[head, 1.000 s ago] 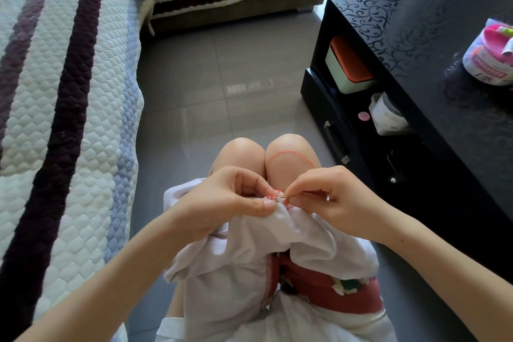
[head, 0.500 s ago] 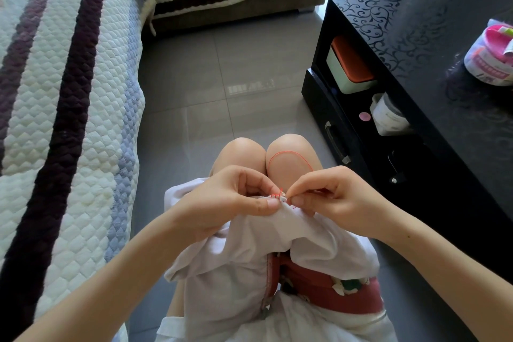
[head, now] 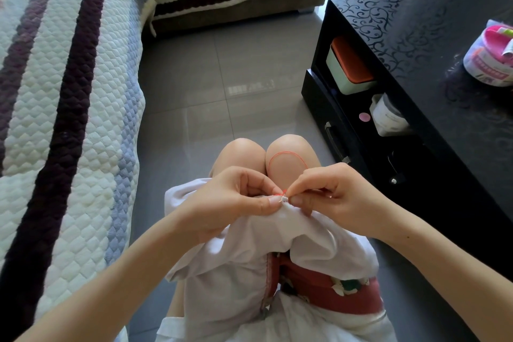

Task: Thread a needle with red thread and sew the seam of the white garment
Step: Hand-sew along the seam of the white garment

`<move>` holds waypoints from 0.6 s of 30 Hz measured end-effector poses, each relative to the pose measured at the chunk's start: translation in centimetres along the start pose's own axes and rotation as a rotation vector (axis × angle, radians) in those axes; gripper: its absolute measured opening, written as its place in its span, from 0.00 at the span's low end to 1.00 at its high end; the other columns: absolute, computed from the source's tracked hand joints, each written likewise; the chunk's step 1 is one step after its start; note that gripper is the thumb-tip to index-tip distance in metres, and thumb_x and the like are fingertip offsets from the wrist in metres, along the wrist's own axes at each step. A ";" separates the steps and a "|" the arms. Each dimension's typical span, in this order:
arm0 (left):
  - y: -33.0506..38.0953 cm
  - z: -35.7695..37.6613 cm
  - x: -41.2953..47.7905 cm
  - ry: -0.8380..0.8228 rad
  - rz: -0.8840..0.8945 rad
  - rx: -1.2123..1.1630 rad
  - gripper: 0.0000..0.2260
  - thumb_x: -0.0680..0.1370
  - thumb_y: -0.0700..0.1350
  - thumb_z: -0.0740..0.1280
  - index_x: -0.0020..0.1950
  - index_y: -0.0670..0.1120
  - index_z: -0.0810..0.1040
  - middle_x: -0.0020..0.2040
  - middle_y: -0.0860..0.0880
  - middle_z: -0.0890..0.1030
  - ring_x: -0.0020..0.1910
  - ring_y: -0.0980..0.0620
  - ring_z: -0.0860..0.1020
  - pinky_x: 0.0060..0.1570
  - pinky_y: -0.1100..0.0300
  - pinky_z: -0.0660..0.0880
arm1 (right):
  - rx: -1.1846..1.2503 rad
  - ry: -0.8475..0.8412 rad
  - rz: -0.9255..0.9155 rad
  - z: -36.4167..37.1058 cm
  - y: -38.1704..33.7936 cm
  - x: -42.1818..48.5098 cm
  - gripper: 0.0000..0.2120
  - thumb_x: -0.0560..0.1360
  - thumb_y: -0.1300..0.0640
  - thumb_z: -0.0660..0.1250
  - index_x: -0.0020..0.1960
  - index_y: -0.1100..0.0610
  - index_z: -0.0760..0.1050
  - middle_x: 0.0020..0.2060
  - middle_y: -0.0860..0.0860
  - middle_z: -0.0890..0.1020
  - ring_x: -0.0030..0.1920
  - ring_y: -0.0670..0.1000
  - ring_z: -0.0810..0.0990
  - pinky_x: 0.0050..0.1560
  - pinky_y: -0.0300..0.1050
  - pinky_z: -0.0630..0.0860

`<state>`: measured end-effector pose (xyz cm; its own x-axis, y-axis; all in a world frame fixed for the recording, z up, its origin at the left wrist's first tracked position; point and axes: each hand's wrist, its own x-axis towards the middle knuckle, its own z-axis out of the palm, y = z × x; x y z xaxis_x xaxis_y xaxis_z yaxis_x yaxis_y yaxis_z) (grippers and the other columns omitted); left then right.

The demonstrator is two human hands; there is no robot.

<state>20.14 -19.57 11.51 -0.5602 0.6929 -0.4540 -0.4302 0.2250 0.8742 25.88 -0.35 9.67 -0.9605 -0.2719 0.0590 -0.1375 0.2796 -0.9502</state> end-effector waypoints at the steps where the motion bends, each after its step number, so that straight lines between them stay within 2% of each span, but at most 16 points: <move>1: 0.0 0.1 0.0 0.011 0.004 0.007 0.03 0.68 0.40 0.72 0.39 0.43 0.84 0.37 0.48 0.84 0.37 0.58 0.81 0.40 0.69 0.75 | -0.032 -0.002 -0.020 -0.1 0.0 0.0 0.06 0.71 0.51 0.67 0.46 0.49 0.81 0.32 0.37 0.81 0.33 0.42 0.81 0.38 0.31 0.73; 3: 0.2 0.2 0.0 0.028 0.015 0.001 0.04 0.68 0.39 0.76 0.40 0.41 0.83 0.37 0.48 0.84 0.37 0.58 0.81 0.40 0.70 0.75 | -0.064 0.003 -0.019 -0.4 0.0 -0.2 0.06 0.72 0.51 0.67 0.46 0.50 0.81 0.33 0.42 0.83 0.36 0.43 0.82 0.39 0.32 0.74; 6: 0.3 0.4 -0.1 0.035 0.028 -0.047 0.07 0.67 0.41 0.71 0.41 0.37 0.81 0.37 0.48 0.84 0.37 0.58 0.81 0.40 0.69 0.75 | -0.083 0.006 0.046 -1.0 0.3 -0.7 0.06 0.73 0.57 0.69 0.48 0.55 0.74 0.37 0.47 0.85 0.41 0.46 0.83 0.46 0.46 0.78; 8: 0.2 0.6 -0.1 0.030 0.043 -0.062 0.08 0.67 0.41 0.70 0.41 0.37 0.81 0.37 0.48 0.84 0.38 0.57 0.81 0.41 0.69 0.75 | -0.120 0.013 0.033 -1.3 0.6 -0.9 0.02 0.74 0.62 0.68 0.45 0.57 0.75 0.38 0.46 0.84 0.41 0.46 0.83 0.46 0.50 0.78; 11: 0.0 0.8 0.0 0.039 0.066 -0.084 0.05 0.69 0.40 0.70 0.40 0.38 0.81 0.37 0.48 0.84 0.38 0.57 0.81 0.40 0.68 0.75 | -0.166 0.068 -0.013 -0.9 0.7 -1.0 0.02 0.72 0.61 0.69 0.42 0.55 0.78 0.36 0.44 0.83 0.38 0.45 0.81 0.42 0.47 0.78; 13: 0.0 0.9 0.1 0.036 0.087 -0.115 0.02 0.70 0.38 0.73 0.39 0.40 0.82 0.37 0.47 0.84 0.38 0.57 0.81 0.40 0.68 0.75 | -0.068 0.106 -0.046 -0.3 0.4 -0.9 0.02 0.71 0.58 0.69 0.41 0.55 0.79 0.34 0.43 0.82 0.36 0.43 0.80 0.41 0.40 0.77; 15: -0.2 1.0 0.1 0.072 0.107 -0.123 0.01 0.69 0.38 0.72 0.37 0.42 0.83 0.36 0.47 0.83 0.38 0.57 0.80 0.41 0.69 0.74 | 0.045 0.132 -0.044 0.5 0.2 -0.8 0.01 0.71 0.59 0.70 0.41 0.55 0.79 0.33 0.42 0.81 0.36 0.42 0.80 0.40 0.35 0.75; 17: -0.4 1.1 0.2 0.119 0.119 -0.124 0.02 0.68 0.40 0.71 0.36 0.44 0.83 0.37 0.47 0.83 0.39 0.56 0.80 0.42 0.68 0.75 | 0.104 0.166 0.002 0.8 0.1 -0.7 0.02 0.70 0.61 0.70 0.40 0.55 0.79 0.34 0.45 0.82 0.36 0.41 0.80 0.41 0.34 0.75; 18: -0.4 1.2 0.2 0.139 0.125 -0.114 0.02 0.68 0.40 0.71 0.36 0.44 0.83 0.37 0.46 0.83 0.39 0.55 0.80 0.42 0.68 0.75 | 0.072 0.176 0.009 0.8 0.0 -0.8 0.01 0.71 0.60 0.70 0.41 0.55 0.80 0.35 0.46 0.83 0.38 0.42 0.81 0.42 0.35 0.76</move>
<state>21.04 -18.75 11.28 -0.7030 0.6073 -0.3701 -0.4247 0.0589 0.9034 26.81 -0.90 9.39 -0.9900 -0.1026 0.0968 -0.1169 0.2133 -0.9700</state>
